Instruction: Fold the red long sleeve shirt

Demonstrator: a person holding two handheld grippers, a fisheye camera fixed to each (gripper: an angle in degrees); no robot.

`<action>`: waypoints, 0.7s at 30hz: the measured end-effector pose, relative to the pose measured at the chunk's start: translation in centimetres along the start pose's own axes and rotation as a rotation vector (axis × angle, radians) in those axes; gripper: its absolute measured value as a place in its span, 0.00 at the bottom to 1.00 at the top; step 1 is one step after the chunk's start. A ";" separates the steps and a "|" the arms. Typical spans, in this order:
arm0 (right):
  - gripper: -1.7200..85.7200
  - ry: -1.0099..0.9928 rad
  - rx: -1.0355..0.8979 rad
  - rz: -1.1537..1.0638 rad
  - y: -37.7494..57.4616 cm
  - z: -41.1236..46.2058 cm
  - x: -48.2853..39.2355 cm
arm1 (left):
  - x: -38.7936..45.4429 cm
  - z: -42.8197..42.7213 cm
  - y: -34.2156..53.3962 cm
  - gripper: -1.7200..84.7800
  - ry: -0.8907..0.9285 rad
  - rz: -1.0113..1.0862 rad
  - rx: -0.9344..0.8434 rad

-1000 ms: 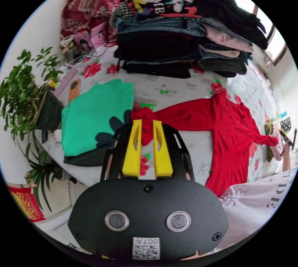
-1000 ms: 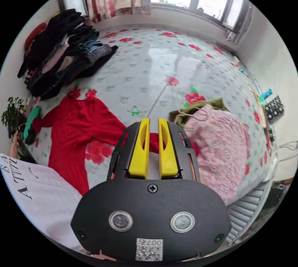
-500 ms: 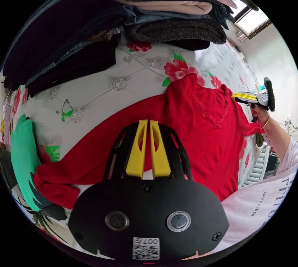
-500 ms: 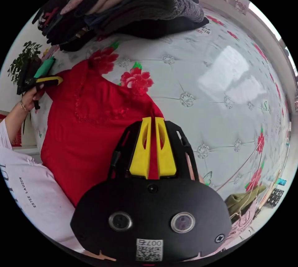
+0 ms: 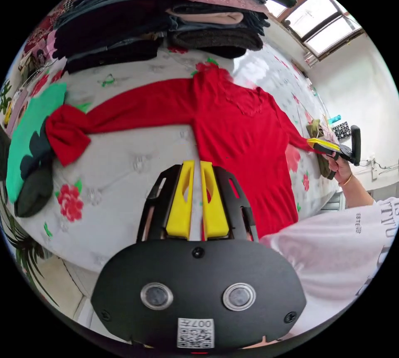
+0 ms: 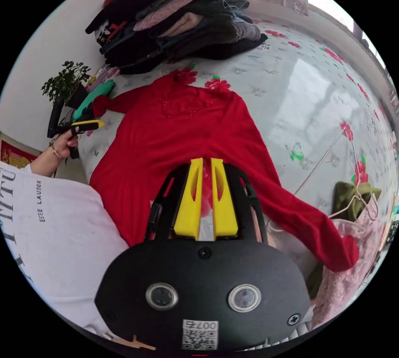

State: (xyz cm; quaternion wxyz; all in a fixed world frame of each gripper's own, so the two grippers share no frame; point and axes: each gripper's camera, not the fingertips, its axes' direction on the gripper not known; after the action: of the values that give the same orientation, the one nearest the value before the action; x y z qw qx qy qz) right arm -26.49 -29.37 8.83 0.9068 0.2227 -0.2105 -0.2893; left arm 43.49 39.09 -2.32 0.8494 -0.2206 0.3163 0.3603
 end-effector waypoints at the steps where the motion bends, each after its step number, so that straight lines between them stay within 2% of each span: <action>1: 0.03 -0.022 -0.007 0.024 2.8 0.2 -0.7 | 0.7 0.0 2.5 0.02 0.009 -0.005 -0.024; 6: 0.03 -0.105 -0.051 0.053 11.0 1.8 -4.0 | 3.6 -0.4 10.4 0.02 0.058 -0.011 -0.060; 10: 0.03 -0.104 -0.105 -0.087 13.3 3.3 -7.2 | 5.7 0.0 13.4 0.02 0.005 0.036 -0.107; 12: 0.03 -0.094 -0.136 -0.150 13.5 4.2 -8.4 | 5.5 0.2 13.9 0.02 -0.038 0.002 -0.126; 14: 0.02 -0.079 -0.175 -0.212 13.6 5.3 -9.8 | 3.8 -0.5 14.3 0.02 -0.035 -0.117 -0.095; 17: 0.02 0.028 -0.214 -0.343 13.8 7.0 -12.6 | 0.5 -2.0 14.3 0.02 -0.055 -0.270 -0.035; 21: 0.02 0.174 -0.302 -0.391 13.0 10.4 -15.7 | -3.8 -4.3 12.4 0.05 -0.134 -0.312 0.029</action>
State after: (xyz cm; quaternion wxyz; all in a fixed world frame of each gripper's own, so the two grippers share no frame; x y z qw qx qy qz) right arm -37.85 -13.07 20.18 0.8713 0.1451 -0.0392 -0.4671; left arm 30.52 42.67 -4.52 0.9172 -0.2304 0.2261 0.2336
